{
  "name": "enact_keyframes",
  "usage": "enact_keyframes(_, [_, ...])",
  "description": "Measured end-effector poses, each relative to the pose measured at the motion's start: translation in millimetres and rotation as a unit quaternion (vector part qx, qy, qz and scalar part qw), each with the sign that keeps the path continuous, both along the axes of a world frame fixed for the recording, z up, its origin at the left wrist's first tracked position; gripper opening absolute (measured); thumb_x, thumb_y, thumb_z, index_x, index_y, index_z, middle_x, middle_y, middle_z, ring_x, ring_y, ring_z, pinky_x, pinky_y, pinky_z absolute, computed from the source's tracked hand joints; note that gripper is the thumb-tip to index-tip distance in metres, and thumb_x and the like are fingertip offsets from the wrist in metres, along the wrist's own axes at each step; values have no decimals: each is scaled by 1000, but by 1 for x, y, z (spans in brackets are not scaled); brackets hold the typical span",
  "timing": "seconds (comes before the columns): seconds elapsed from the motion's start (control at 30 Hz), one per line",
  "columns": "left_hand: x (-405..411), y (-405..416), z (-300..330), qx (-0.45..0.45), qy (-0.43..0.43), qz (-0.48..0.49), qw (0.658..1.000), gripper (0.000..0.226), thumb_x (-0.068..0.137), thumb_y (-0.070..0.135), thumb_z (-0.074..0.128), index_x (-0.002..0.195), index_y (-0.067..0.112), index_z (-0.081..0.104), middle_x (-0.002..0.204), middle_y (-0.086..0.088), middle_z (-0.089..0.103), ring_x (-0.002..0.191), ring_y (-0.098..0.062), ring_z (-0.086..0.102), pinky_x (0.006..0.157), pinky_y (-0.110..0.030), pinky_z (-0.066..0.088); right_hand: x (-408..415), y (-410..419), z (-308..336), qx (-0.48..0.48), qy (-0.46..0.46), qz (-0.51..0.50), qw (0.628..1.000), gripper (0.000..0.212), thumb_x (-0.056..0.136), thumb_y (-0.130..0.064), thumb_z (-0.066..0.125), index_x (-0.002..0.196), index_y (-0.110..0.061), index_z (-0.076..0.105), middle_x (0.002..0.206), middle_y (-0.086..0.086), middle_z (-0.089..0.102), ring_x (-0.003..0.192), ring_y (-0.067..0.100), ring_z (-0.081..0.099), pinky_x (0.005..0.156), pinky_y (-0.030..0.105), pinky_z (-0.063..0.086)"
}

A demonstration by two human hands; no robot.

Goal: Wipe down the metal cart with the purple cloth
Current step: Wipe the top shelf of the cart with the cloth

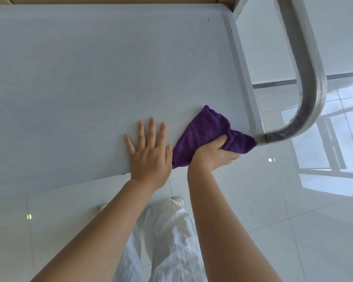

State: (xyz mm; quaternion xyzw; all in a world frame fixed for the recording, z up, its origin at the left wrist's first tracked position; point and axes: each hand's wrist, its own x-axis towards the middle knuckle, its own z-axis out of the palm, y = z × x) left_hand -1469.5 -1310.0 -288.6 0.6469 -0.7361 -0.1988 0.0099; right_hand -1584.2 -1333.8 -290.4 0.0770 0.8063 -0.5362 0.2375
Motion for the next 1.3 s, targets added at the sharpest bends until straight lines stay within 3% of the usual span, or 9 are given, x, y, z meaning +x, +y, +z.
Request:
enact_keyframes(0.13, [5, -1, 9, 22, 28, 5, 999, 63, 90, 36, 9, 149, 19, 20, 158, -5, 8, 145, -29, 2, 110, -58, -3, 19, 3, 6, -1, 9, 11, 1000, 63, 94, -32, 52, 146, -16, 20, 122, 5, 38, 117, 26, 47, 98, 35, 43])
enact_keyframes(0.3, [14, -9, 21, 82, 95, -9, 992, 51, 100, 19, 26, 150, 19, 14, 158, 1, -7, 144, -20, -12, 111, -49, -10, 44, 7, 3, 1, 4, 26, 1000, 65, 93, -33, 54, 145, -16, 20, 123, 8, 37, 116, 29, 47, 99, 43, 43])
enact_keyframes(0.4, [38, -8, 21, 84, 160, -42, 983, 53, 96, 4, 27, 148, 10, 20, 158, -5, 2, 145, -22, -5, 114, -41, -6, 47, 8, 1, 1, -10, 28, 1000, 68, 92, -36, 54, 147, -19, 17, 124, 4, 35, 116, 27, 48, 99, 42, 43])
enact_keyframes(0.47, [60, 1, 20, 50, 183, -59, 980, 54, 89, 3, 28, 144, 1, 29, 154, -16, 19, 143, -31, 13, 115, -40, 8, 47, 8, 0, 0, -13, 24, 1000, 68, 93, -36, 54, 147, -19, 17, 123, 3, 35, 112, 23, 49, 98, 40, 44])
enact_keyframes(0.53, [85, 14, 16, 5, 150, -40, 988, 53, 87, 9, 32, 138, -2, 39, 146, -21, 35, 136, -40, 31, 108, -53, 26, 48, 8, 1, 5, -3, 27, 1000, 66, 93, -36, 53, 146, -17, 17, 128, 5, 36, 107, 19, 48, 95, 35, 44])
enact_keyframes(0.6, [115, 29, 13, -28, 77, -1, 997, 52, 87, 18, 31, 133, -1, 47, 140, -21, 44, 129, -42, 41, 97, -63, 32, 49, 8, 1, 12, 10, 31, 999, 65, 94, -36, 52, 146, -16, 19, 133, 8, 37, 110, 21, 48, 92, 33, 44])
enact_keyframes(0.77, [162, 56, 12, 7, 13, 98, 995, 61, 90, 37, 27, 138, 2, 42, 146, -19, 36, 135, -42, 31, 103, -64, 22, 53, 7, -1, 22, 24, 21, 999, 64, 95, -37, 50, 145, -12, 20, 135, 9, 39, 112, 23, 51, 90, 33, 47])
enact_keyframes(1.17, [160, 53, 5, 8, 13, 88, 996, 57, 90, 33, 31, 134, 0, 46, 142, -20, 42, 130, -46, 37, 100, -62, 29, 97, 10, -1, 15, 24, 12, 1000, 59, 93, -36, 52, 141, -12, 26, 126, 8, 42, 110, 26, 52, 95, 40, 47])
enact_keyframes(1.3, [167, 55, 6, 15, 45, 87, 995, 65, 90, 41, 17, 143, 8, 35, 152, -10, 28, 141, -35, 21, 111, -50, 16, 118, 14, -3, 15, 21, 19, 999, 60, 93, -36, 52, 141, -11, 25, 119, 7, 40, 110, 27, 52, 95, 41, 46])
